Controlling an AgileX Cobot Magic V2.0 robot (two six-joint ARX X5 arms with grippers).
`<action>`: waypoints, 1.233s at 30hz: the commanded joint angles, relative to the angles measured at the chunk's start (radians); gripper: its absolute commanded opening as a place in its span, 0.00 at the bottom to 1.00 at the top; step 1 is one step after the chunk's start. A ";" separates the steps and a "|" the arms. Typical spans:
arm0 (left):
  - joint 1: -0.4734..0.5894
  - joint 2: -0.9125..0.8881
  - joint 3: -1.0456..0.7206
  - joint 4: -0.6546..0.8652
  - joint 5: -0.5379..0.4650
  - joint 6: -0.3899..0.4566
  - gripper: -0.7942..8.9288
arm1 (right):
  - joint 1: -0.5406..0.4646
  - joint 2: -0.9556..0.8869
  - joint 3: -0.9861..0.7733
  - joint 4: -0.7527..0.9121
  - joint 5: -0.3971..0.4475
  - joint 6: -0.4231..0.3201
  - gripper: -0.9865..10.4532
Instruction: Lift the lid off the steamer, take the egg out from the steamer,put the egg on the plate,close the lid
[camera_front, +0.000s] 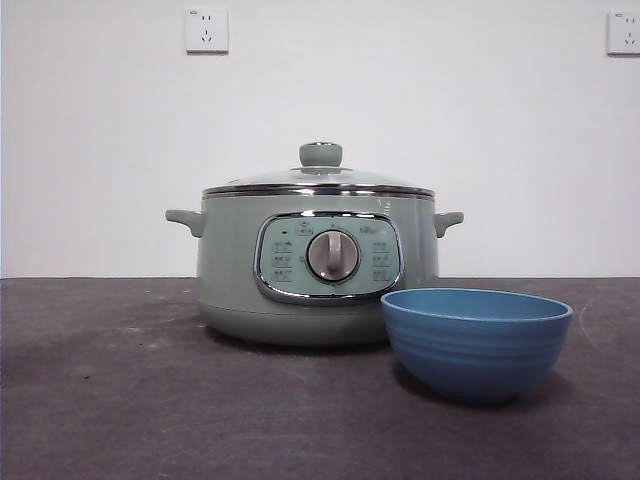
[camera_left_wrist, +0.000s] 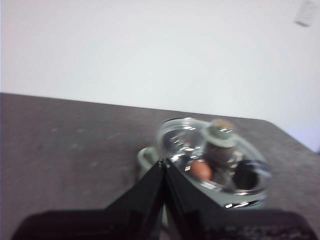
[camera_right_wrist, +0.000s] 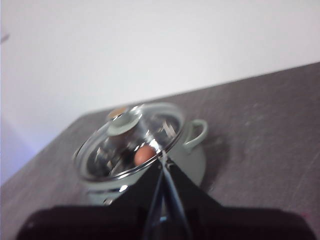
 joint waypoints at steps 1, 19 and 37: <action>0.000 0.079 0.077 -0.009 0.065 0.025 0.07 | -0.001 0.100 0.115 -0.087 -0.037 -0.103 0.08; -0.010 0.351 0.363 -0.391 0.283 0.298 0.07 | 0.012 0.562 0.581 -0.612 -0.261 -0.469 0.08; -0.044 0.381 0.366 -0.262 0.303 0.282 0.67 | 0.012 0.565 0.581 -0.603 -0.259 -0.465 0.61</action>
